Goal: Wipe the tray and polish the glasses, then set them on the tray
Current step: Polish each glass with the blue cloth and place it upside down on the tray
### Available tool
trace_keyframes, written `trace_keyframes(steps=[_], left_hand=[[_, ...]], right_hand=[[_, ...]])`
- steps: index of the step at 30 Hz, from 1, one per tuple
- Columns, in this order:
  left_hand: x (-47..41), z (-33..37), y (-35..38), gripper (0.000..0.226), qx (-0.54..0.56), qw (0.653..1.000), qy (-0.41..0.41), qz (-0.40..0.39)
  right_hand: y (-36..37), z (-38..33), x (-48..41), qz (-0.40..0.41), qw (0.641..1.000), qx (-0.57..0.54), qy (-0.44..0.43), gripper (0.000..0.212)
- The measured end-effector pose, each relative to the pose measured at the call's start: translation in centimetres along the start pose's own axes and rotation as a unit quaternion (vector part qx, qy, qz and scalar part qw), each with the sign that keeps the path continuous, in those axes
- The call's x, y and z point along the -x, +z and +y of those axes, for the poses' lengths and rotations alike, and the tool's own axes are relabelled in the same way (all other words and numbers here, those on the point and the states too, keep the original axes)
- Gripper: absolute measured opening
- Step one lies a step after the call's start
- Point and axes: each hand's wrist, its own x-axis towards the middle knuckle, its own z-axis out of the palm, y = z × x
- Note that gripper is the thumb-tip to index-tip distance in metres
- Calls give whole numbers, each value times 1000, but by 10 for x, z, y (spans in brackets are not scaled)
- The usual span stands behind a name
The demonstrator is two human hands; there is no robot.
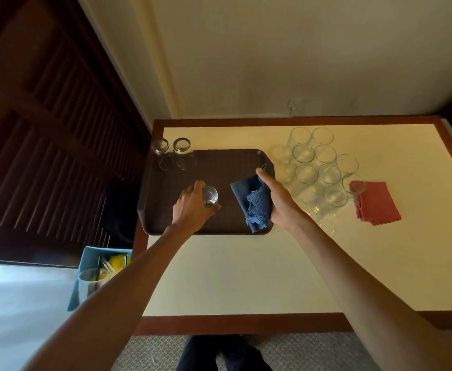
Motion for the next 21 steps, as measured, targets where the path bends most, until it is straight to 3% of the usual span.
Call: trace_keyframes(steps=[4, 6, 8, 10, 13, 16, 18, 21], left_hand=[[-7, 12, -29, 104, -95, 987, -17, -125], [-12, 24, -55, 88, -51, 990, -7, -128], [-15, 40, -82, 49, 83, 992, -2, -94], [-12, 59, -104, 19, 233, 964, -35, -125], [-4, 77, -128, 34, 259, 943, -31, -206], [2, 80, -139, 42, 242, 947, -14, -211], [3, 80, -146, 30, 259, 942, -6, -214], [5, 81, -158, 12, 263, 940, 15, -219]], right_hand=[[7, -4, 8, -19, 997, 78, -13, 34], [12, -6, 12, -19, 994, 108, -25, 23], [16, -8, 17, -22, 993, 112, -25, 15], [21, -11, 23, -30, 995, 98, -12, 15], [30, -19, 33, -62, 992, 107, -12, 9], [40, -30, 45, -77, 988, 133, -20, 8], [43, -36, 50, -81, 986, 147, -18, 13], [47, -44, 53, -103, 981, 165, -21, 5]])
